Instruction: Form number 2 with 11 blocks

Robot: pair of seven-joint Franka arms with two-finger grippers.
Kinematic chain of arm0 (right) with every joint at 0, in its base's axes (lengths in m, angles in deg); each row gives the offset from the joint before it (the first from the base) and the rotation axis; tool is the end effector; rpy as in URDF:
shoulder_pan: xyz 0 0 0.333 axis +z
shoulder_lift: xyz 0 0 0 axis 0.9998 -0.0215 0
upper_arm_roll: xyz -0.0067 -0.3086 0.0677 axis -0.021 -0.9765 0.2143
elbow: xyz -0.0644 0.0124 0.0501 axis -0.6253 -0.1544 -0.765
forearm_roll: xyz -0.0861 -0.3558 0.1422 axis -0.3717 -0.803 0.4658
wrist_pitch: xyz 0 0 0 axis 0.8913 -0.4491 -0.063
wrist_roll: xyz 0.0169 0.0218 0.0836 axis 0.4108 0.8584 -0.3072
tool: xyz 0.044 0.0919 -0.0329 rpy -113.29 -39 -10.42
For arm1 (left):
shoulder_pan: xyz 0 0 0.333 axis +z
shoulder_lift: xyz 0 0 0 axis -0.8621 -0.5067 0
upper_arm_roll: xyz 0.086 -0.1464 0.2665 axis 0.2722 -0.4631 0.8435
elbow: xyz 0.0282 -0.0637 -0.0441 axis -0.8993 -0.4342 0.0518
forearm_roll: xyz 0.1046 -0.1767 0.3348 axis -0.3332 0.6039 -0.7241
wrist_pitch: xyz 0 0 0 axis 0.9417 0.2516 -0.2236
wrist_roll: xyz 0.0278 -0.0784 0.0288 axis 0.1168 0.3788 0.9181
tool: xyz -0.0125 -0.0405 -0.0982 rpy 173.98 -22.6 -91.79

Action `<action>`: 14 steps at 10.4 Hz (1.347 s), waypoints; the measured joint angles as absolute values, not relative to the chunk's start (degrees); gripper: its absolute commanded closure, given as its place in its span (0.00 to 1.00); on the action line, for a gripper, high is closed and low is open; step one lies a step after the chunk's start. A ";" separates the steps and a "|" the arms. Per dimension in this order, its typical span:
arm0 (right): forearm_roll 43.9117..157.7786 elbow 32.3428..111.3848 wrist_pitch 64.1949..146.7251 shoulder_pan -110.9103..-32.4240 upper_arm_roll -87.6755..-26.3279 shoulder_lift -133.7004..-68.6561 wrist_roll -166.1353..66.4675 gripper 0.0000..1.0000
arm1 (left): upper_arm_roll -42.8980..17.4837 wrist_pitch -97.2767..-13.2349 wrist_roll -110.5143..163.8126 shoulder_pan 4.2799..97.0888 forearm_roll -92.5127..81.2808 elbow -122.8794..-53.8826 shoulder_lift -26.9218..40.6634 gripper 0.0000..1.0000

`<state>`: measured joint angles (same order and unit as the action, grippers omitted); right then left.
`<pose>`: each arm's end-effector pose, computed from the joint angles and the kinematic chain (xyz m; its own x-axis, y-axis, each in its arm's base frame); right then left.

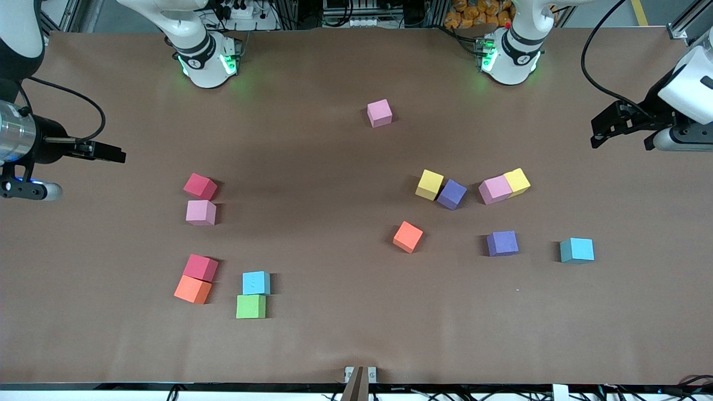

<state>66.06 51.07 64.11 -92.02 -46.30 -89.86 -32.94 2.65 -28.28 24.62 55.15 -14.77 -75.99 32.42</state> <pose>0.5860 0.0193 0.5787 0.9457 -0.1589 -0.2834 -0.1652 -0.9863 0.0016 0.5509 -0.0702 0.6473 0.9976 -0.0498 0.0472 -0.0499 -0.9988 0.0009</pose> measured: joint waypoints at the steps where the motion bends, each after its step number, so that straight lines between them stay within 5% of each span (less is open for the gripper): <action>1: 66.06 51.07 64.11 -92.03 -46.30 -89.86 -33.00 0.00 | 2.65 -28.28 24.62 55.15 -14.77 -75.99 32.43 0.00; 8: 66.08 56.31 69.49 -92.72 -46.29 -90.19 -35.08 0.00 | -2.75 -31.56 25.02 55.11 -13.30 -81.69 32.40 0.00; 14: 67.28 75.41 91.90 -92.28 -45.90 -91.87 -37.91 0.00 | -21.61 -41.23 45.44 53.75 -13.02 -95.22 32.57 0.00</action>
